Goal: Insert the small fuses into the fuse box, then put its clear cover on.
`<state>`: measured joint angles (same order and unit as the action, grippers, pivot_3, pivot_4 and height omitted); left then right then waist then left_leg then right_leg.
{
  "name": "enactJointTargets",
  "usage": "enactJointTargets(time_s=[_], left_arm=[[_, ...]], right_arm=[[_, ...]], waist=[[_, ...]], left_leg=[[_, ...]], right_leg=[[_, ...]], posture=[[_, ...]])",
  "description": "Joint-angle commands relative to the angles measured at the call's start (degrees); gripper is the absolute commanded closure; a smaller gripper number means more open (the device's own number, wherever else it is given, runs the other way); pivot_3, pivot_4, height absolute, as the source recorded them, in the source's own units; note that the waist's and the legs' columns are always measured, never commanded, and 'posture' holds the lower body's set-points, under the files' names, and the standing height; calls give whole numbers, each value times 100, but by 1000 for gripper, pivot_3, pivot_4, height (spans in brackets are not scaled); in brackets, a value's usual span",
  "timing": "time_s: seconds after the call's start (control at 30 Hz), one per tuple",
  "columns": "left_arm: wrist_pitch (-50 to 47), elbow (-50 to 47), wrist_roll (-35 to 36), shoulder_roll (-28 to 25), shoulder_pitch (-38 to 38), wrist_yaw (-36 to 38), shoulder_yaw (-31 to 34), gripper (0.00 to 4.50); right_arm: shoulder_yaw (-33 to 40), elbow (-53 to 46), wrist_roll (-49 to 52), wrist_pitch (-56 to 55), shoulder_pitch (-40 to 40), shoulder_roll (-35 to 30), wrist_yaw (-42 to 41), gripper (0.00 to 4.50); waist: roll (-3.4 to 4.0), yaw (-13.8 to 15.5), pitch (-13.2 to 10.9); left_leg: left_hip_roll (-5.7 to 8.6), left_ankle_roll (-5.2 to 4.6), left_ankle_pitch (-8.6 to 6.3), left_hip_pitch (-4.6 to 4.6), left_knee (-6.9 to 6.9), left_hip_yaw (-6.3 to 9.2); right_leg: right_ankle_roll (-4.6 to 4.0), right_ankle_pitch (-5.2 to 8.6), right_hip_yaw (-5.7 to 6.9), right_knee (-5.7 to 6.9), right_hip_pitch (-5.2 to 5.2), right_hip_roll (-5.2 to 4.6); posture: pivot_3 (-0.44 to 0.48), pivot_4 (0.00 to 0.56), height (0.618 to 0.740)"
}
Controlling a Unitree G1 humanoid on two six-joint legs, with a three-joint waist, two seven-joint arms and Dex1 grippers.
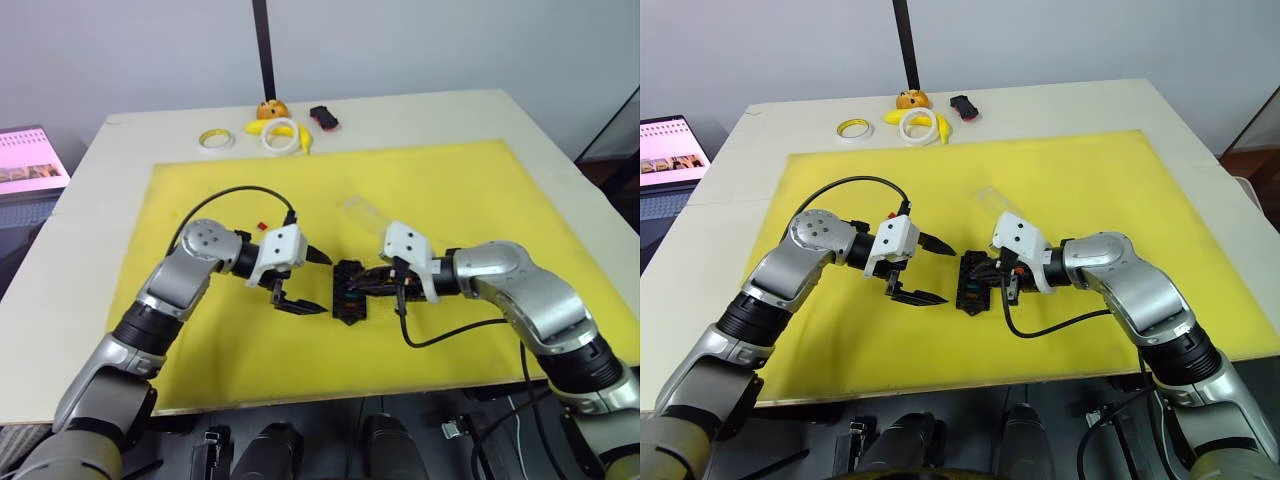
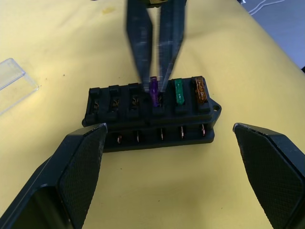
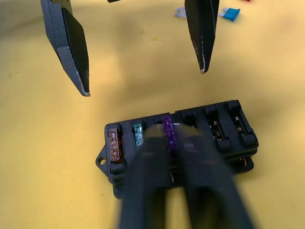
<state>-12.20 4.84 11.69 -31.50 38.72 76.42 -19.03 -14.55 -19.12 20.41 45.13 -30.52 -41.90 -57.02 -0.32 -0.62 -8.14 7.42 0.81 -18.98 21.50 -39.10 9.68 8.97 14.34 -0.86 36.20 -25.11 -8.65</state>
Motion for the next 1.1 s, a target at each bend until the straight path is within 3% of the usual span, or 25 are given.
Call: enactJointTargets(time_s=[0.03,0.3,0.63,1.1], left_arm=[[19,-171,0,-21,55,1,61,0],[32,-145,-11,-23,75,6,61,0],[66,-233,-43,-2,43,-6,9,0],[30,-318,-51,11,-10,-97,23,0]], right_arm=[[30,-206,-17,-56,-95,-74,-25,4476],[72,-450,152,267,-417,-165,-100,4476],[-481,-652,1,692,-996,-500,-282,4476],[-771,-446,-227,888,-1242,-402,-138,4476]], waist=[[0,0,0],[0,2,0],[0,6,0],[0,-2,0]], left_leg=[[0,0,0,0,0,0],[0,0,0,0,0,0],[0,0,0,1,0,0],[0,0,0,1,0,0]], right_leg=[[0,0,0,0,0,0],[0,0,0,0,0,0],[0,0,0,0,-1,-1],[0,0,0,0,-2,-1]], posture=[[0,150,740],[0,150,740],[0,150,740],[0,150,740]])
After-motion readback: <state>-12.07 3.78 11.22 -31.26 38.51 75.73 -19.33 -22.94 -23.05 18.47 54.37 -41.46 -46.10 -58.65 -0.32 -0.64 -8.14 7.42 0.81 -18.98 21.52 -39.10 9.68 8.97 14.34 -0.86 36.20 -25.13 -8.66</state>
